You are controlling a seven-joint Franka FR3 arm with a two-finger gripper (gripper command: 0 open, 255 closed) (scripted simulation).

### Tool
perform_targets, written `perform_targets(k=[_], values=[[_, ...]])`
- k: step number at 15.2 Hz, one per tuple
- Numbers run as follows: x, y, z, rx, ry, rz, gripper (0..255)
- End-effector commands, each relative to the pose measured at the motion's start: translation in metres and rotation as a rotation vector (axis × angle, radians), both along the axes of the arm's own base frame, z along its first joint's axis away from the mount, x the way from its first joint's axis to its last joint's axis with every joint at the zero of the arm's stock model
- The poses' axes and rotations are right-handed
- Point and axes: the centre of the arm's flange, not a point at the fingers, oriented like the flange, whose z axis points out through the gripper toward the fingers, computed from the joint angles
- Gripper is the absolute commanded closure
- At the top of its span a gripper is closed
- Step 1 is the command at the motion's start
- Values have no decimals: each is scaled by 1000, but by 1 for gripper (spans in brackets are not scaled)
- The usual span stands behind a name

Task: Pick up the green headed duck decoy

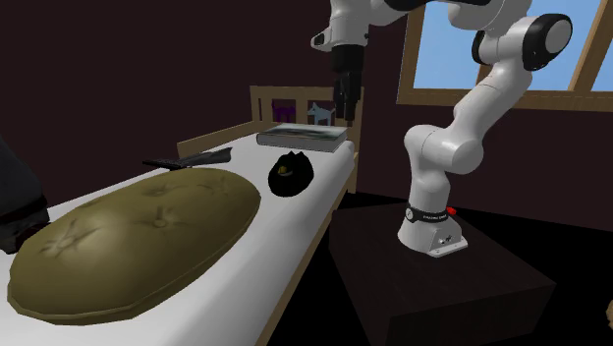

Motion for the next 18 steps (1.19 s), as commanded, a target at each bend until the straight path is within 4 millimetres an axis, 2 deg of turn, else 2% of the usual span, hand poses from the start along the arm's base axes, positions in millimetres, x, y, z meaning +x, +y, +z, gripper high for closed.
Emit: perform_targets(k=[1,8,12,15,18], values=[[0,0,0,0,0,0,0],[68,-56,-44,19,-7,407,0],[115,-73,-70,30,-11,640,0],[149,-79,-88,38,-14,803,0],[149,-79,-103,38,-14,803,0]])
